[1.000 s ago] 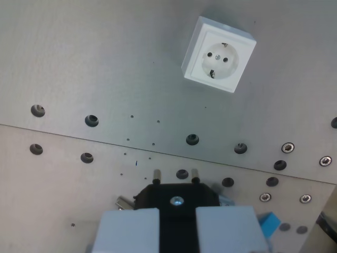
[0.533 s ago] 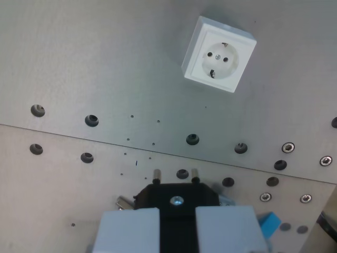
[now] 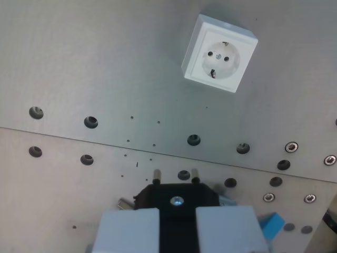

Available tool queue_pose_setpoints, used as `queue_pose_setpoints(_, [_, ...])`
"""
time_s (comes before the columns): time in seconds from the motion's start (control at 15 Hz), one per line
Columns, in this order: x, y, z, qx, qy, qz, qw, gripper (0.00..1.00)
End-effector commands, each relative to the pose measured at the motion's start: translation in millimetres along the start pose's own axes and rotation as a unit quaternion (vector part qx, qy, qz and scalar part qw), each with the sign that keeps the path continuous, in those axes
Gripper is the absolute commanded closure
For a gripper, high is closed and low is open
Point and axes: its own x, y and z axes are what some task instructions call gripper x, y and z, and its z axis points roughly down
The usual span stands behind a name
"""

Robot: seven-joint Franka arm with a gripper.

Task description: Move above the white socket

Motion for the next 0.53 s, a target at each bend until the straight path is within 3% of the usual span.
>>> queue_pose_setpoints(0.07, [-2.1,5.1,13.4,-0.013,0.039,0.029,0.9987,1.00])
queue_pose_setpoints(0.53, [-4.0,11.4,39.7,-0.021,0.050,0.059,0.9968,1.00])
